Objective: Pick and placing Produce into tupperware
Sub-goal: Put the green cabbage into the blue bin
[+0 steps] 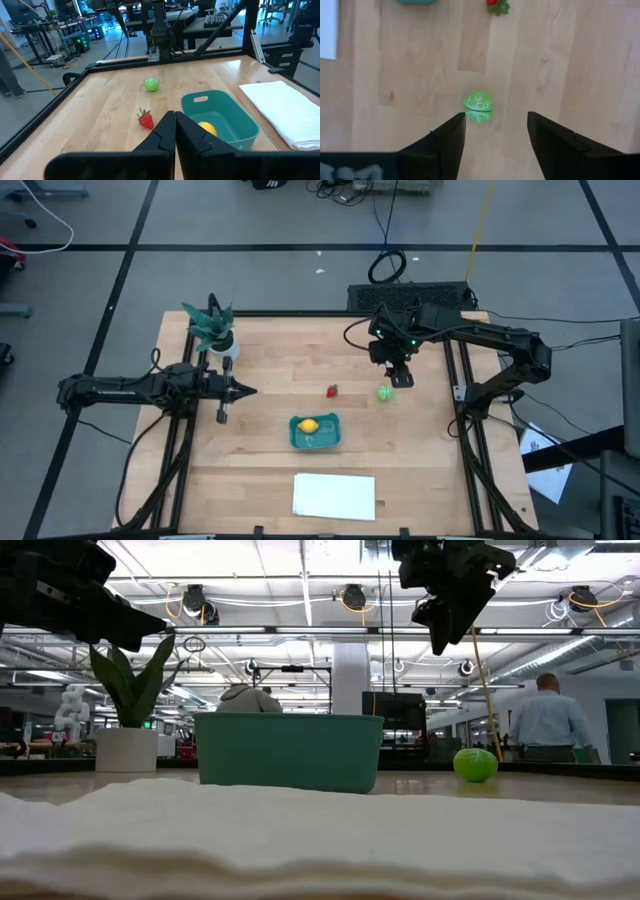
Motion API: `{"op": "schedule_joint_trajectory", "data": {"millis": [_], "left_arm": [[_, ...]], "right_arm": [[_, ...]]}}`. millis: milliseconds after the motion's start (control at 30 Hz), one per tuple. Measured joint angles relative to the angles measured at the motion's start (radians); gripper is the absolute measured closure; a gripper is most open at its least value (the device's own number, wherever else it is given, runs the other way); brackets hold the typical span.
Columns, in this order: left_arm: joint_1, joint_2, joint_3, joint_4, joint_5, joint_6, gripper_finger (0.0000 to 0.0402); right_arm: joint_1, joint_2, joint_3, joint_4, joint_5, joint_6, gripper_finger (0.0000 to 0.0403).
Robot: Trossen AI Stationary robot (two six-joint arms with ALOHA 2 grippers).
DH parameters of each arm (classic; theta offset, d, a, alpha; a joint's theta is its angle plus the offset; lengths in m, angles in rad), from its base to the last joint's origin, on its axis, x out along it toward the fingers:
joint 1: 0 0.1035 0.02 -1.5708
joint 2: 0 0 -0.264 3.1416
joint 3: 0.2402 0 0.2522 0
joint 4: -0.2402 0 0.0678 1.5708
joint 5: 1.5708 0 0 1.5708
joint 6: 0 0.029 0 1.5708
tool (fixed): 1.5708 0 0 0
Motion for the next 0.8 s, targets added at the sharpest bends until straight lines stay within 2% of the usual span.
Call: {"op": "schedule_joint_trajectory", "data": {"millis": [167,433,667,800], "left_arm": [[0.0,0.0,0.0,-0.002,0.0,0.0,0.0396],[0.0,0.0,0.0,-0.011,0.0,0.0,0.0396],[0.0,0.0,0.0,-0.012,0.0,0.0,0.0396],[0.0,0.0,0.0,-0.013,0.0,0.0,0.0396]], "right_arm": [[0.0,-0.001,-0.03,0.004,0.007,0.046,0.0169],[0.0,-0.001,-0.179,0.082,0.007,0.058,0.0126],[0.0,0.0,-0.304,0.165,0.001,0.051,0.0116],[0.0,0.0,-0.356,0.238,-0.043,0.072,0.0116]]}}
